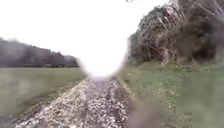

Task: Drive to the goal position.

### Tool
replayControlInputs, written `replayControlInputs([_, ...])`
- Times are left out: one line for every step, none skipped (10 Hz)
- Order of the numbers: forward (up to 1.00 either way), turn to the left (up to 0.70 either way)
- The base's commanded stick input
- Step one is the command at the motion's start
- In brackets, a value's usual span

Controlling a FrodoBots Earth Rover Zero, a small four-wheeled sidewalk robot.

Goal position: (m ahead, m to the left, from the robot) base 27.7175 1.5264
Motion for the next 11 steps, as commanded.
replayControlInputs([0.85, 0.02])
replayControlInputs([0.85, 0.00])
replayControlInputs([0.85, 0.00])
replayControlInputs([0.85, 0.00])
replayControlInputs([0.85, 0.00])
replayControlInputs([0.85, 0.00])
replayControlInputs([0.85, 0.00])
replayControlInputs([0.85, 0.00])
replayControlInputs([0.85, 0.00])
replayControlInputs([0.85, 0.00])
replayControlInputs([0.85, 0.00])
